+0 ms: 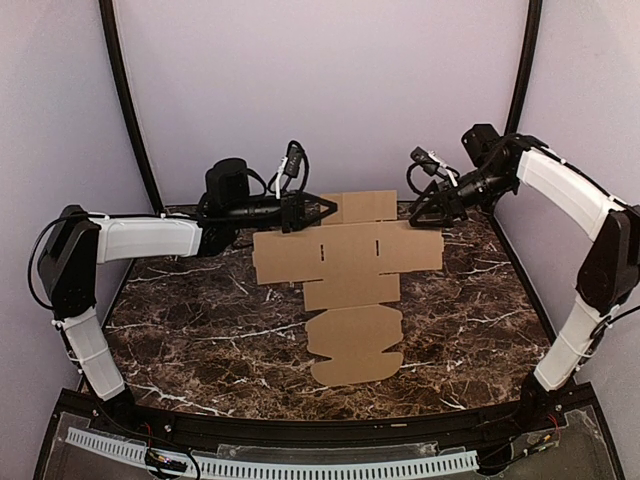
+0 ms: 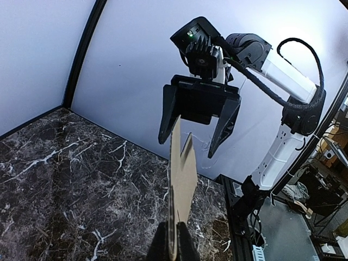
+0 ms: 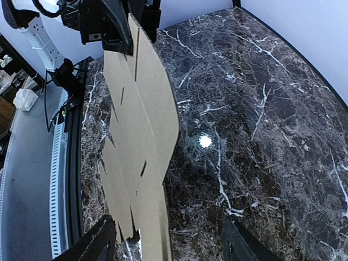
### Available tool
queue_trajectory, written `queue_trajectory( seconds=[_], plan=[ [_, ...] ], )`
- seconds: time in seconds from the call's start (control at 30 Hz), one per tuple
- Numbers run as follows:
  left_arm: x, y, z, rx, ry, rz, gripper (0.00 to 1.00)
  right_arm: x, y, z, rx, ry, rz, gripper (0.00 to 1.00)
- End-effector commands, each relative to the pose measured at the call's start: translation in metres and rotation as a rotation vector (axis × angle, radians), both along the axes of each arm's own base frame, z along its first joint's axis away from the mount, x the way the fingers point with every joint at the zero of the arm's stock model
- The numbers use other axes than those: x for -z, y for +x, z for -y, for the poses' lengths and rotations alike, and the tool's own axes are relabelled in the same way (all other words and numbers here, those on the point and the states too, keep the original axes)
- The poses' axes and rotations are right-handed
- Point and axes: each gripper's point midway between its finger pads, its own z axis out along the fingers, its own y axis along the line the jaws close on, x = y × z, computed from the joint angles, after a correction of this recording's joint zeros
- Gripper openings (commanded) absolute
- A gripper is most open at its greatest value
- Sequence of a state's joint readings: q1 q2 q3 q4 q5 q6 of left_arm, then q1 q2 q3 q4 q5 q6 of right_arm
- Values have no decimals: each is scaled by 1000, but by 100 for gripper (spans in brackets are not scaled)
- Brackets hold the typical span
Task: Fold the paper box
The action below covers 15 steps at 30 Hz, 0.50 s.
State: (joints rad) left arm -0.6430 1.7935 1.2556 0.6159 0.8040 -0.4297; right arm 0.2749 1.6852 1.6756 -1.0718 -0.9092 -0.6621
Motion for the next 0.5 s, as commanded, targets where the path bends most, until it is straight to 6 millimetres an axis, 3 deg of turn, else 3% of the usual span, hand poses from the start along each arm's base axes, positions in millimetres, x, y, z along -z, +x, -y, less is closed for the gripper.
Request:
queue_trajectory(
  seconds=[0.0, 0.1, 0.27, 0.4, 0.47],
  plan=[
    [-14, -1, -1, 13, -10, 66, 1, -8, -14, 0, -28, 32, -56, 64],
    [-16, -2, -2, 20, -18, 77, 1, 7, -14, 1, -36, 12, -100, 51],
    [-15, 0, -1, 16, -8, 87, 1, 17, -16, 0, -57, 12, -158, 16],
    [-18, 1, 0, 18, 1, 102, 1, 21, -12, 3, -47, -9, -146, 0],
    [-18, 3, 0, 8, 19, 102, 8, 21, -9, 5, -39, -10, -135, 0]
  ],
)
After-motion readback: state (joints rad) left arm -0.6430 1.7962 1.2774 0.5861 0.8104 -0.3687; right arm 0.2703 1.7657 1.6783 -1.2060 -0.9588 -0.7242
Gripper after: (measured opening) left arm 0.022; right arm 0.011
